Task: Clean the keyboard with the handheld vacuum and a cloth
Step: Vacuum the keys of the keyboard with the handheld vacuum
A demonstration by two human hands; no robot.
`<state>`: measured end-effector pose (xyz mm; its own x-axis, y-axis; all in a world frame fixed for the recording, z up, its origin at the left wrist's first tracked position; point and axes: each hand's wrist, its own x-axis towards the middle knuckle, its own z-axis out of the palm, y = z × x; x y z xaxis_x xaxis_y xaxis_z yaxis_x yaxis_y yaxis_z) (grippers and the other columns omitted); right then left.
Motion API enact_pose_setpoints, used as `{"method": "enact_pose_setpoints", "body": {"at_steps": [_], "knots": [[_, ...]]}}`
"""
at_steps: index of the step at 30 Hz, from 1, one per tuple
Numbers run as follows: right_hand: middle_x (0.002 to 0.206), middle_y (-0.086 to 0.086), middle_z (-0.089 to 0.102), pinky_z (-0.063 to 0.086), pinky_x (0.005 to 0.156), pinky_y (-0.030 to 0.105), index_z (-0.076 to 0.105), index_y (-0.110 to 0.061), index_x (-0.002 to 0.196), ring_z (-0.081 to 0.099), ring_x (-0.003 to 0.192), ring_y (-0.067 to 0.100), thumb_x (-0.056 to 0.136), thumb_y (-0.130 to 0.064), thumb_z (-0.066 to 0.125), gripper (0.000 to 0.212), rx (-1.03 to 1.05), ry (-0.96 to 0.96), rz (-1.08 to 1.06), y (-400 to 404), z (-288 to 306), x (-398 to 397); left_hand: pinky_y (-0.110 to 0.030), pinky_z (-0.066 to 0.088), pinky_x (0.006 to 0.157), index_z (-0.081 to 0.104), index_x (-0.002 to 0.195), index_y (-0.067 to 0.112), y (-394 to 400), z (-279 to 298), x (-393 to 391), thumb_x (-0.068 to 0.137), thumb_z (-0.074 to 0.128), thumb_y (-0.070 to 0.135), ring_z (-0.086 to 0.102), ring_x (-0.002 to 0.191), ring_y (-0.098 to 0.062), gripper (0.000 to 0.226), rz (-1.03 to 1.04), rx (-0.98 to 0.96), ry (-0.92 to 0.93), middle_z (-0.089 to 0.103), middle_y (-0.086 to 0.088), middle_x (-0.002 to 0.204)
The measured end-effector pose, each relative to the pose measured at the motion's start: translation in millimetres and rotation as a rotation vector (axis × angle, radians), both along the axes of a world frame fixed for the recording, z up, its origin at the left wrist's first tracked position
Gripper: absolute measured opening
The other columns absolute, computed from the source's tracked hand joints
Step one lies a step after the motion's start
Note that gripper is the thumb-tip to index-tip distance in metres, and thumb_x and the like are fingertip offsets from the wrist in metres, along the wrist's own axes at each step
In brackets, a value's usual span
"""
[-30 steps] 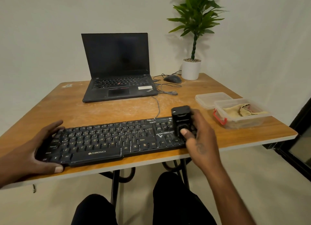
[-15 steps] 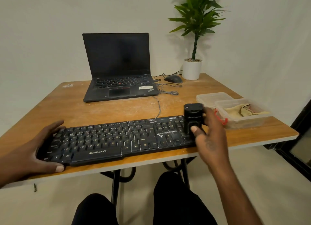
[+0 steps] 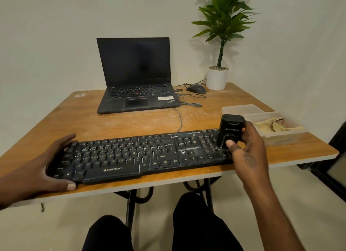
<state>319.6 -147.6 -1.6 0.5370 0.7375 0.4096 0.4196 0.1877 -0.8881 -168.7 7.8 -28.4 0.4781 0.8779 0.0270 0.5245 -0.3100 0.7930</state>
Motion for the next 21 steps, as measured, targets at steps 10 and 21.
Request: {"method": "enact_pose_setpoints", "body": {"at_steps": [10,21], "knots": [[0.118,-0.017,0.069,0.058,0.092,0.044,0.055,-0.04,0.129,0.063,0.114,0.002,0.09,0.006,0.059,0.06,-0.074,-0.018,0.218,8,-2,-40,-0.06,0.039,0.116,0.023,0.16,0.055,3,-3,-5,0.035,0.098,0.072,0.044,0.148,-0.023,0.147,-0.012,0.04,0.116,0.039,0.017,0.163],[0.126,-0.008,0.066,0.057,0.092,0.034,0.058,-0.034,0.132,0.059,0.124,0.012,0.09,0.004,0.066,0.057,0.039,0.065,0.094,-1,1,1,-0.059,0.036,0.116,0.025,0.159,0.058,1,-6,-4,0.036,0.099,0.07,0.042,0.15,-0.024,0.144,-0.003,0.054,0.068,0.038,0.016,0.165]]}}
